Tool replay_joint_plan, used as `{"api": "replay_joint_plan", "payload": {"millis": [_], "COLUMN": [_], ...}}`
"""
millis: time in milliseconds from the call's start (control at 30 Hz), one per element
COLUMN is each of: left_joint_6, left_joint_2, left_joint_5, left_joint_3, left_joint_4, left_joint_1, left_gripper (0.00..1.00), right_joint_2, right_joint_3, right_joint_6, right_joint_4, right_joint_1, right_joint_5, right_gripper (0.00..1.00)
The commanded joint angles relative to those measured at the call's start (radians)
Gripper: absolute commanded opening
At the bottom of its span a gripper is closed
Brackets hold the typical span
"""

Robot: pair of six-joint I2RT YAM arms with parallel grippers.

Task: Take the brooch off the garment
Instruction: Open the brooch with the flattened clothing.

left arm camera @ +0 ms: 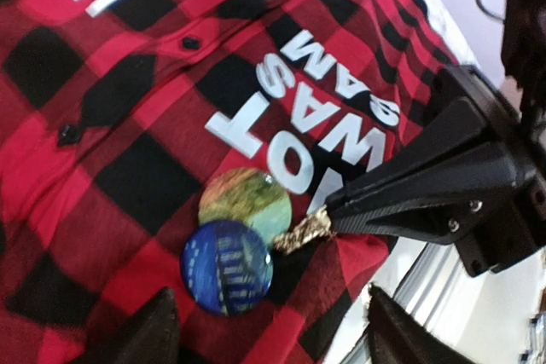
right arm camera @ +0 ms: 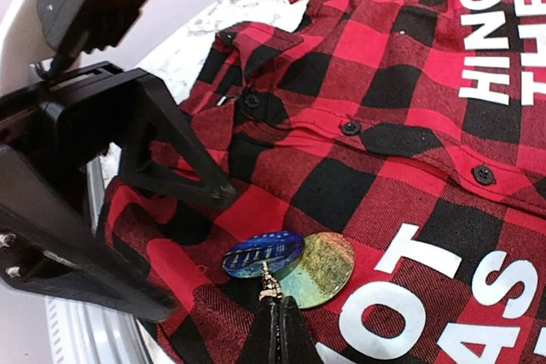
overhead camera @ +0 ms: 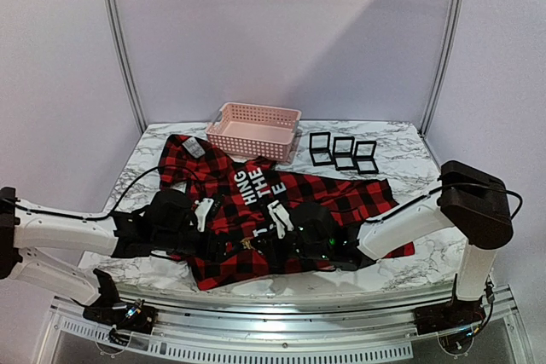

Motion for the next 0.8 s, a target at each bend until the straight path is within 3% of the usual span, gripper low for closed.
{"api": "replay_joint_plan", "payload": {"millis": [0,167,433,767], "left_joint_6": [0.058,0.083,0.08,0.087], "left_joint_2": [0.043,0.071,0.098,0.142], "left_joint_5": [0.022,0.047,0.102,0.092], "left_joint_3": [0.04,0.047,0.009,-0.003], "left_joint_4": [0.076,0.101,0.174,0.205], "left_joint_1": [-0.016,-0.016,-0.016,-0.004], "left_gripper": [0.67,0.45,0.25,0.26], "right_joint_2": [-0.036,-0.037,-0.04,-0.047], "right_joint_3": [-0.019,-0.027,-0.035,-0.042], "right_joint_6": [-0.009,-0.006,-0.003,-0.002], "right_joint_4": [0.041,0.051,0.058,0.068], "right_joint_1": [0.002,0.005,0.007,0.008], "right_joint_5": [-0.045,-0.052,-0.054,-0.063], "right_gripper": [0.0,0.0,0.0,0.0]}}
